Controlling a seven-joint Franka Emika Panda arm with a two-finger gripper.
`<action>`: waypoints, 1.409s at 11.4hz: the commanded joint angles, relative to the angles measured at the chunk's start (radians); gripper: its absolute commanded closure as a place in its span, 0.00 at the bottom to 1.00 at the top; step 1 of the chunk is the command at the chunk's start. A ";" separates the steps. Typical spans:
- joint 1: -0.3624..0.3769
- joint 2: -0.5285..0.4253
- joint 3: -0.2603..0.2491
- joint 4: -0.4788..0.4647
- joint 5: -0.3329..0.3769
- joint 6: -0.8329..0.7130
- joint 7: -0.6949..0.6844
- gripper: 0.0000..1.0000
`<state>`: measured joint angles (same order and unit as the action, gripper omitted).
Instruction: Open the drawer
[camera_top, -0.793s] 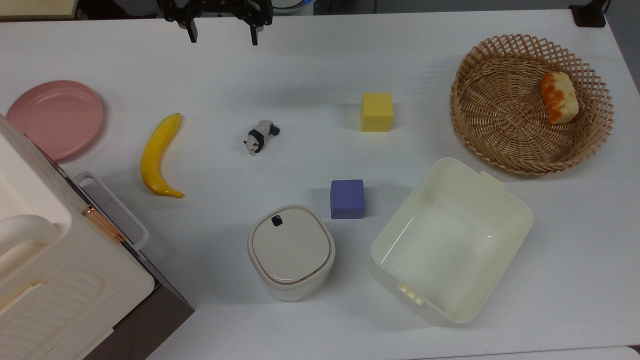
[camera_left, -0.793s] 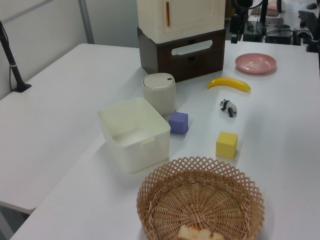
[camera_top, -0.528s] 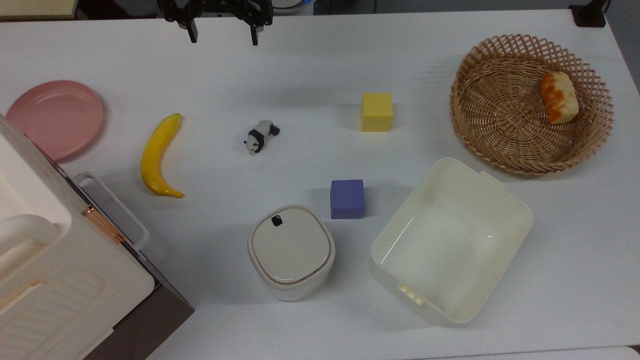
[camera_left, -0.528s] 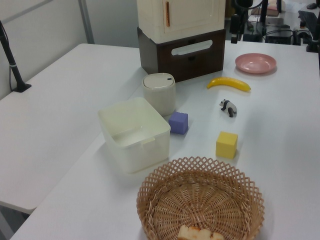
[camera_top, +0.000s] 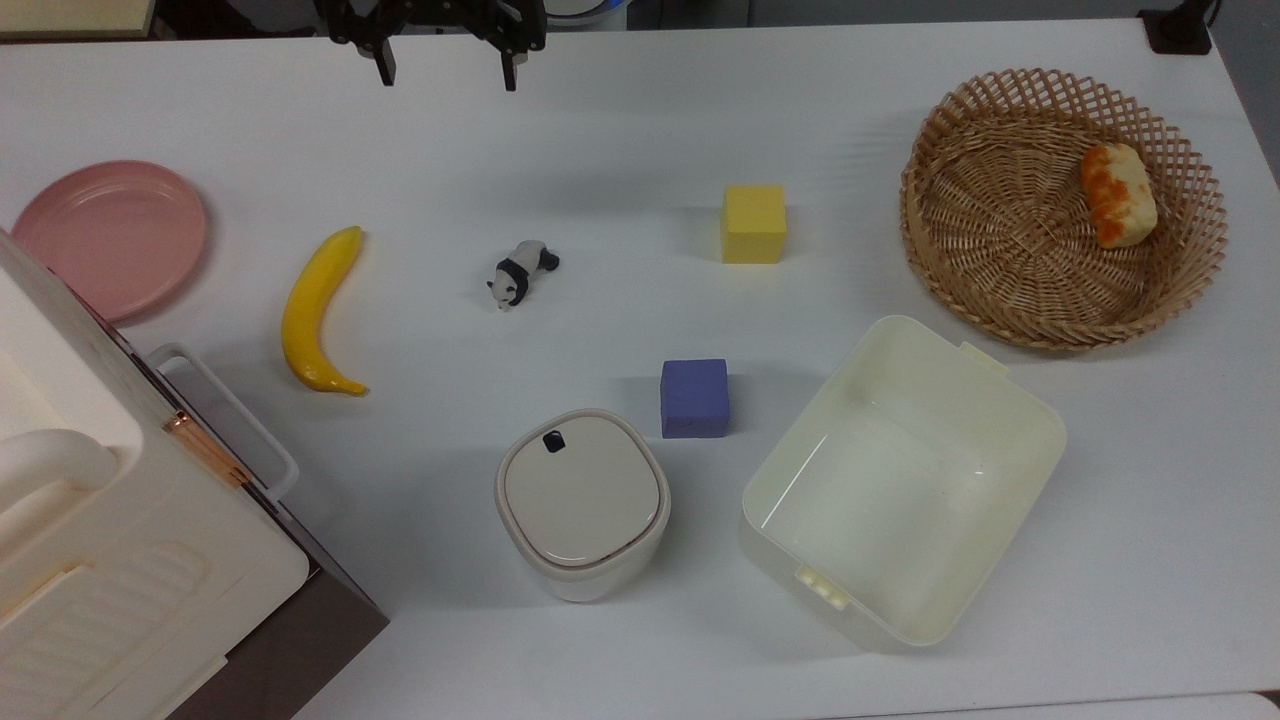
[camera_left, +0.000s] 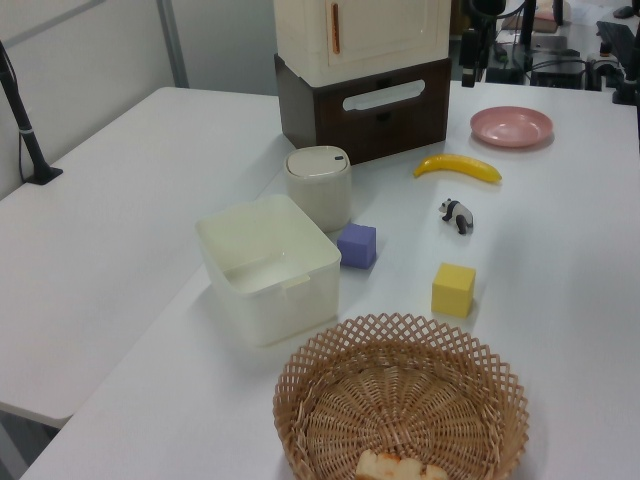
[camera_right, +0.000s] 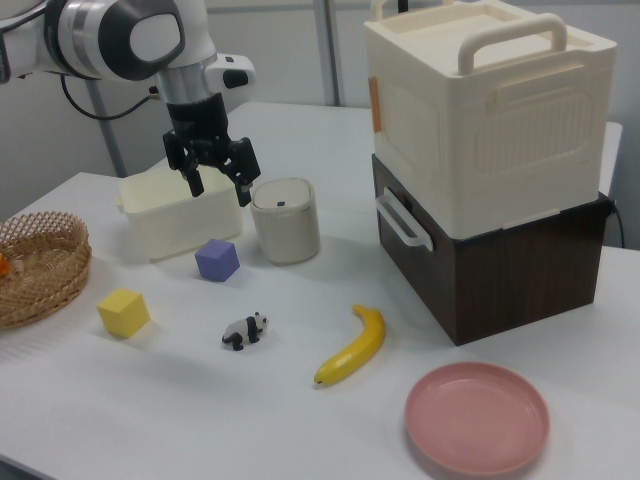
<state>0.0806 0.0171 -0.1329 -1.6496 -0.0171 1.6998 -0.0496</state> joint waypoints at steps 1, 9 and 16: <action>0.007 0.009 -0.001 0.013 -0.010 0.004 0.016 0.00; 0.005 0.010 -0.001 0.013 -0.010 0.006 0.016 0.00; -0.008 0.033 -0.008 0.031 -0.012 0.032 0.008 0.00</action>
<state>0.0781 0.0317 -0.1348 -1.6480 -0.0172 1.7007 -0.0496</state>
